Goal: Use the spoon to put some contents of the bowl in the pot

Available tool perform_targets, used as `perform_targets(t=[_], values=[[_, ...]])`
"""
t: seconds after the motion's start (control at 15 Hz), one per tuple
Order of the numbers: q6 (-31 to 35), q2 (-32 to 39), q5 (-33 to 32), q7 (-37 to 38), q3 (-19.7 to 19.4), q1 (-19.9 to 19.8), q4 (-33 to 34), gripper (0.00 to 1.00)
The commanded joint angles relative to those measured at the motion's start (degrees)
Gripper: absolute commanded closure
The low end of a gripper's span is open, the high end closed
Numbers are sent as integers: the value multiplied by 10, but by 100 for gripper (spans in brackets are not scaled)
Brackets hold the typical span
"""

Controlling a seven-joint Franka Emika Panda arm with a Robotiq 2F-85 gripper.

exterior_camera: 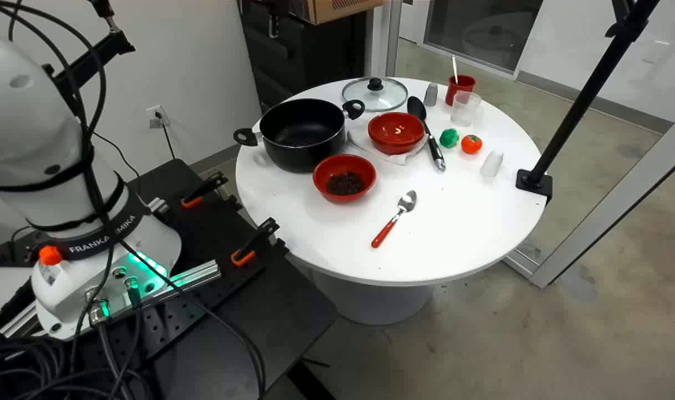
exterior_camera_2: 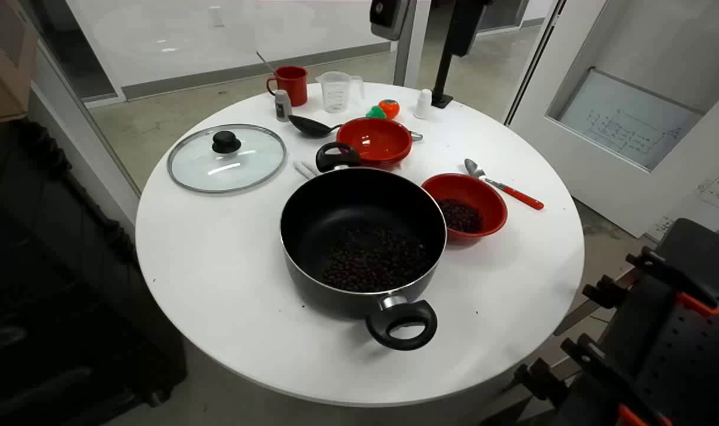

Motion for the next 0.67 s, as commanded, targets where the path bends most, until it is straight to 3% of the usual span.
perform_targets(t=[0.0,0.6], values=[[-2,0,2,-2,10,-11,1,0],[3,15,-16,-8,-38,-86,-11,0]])
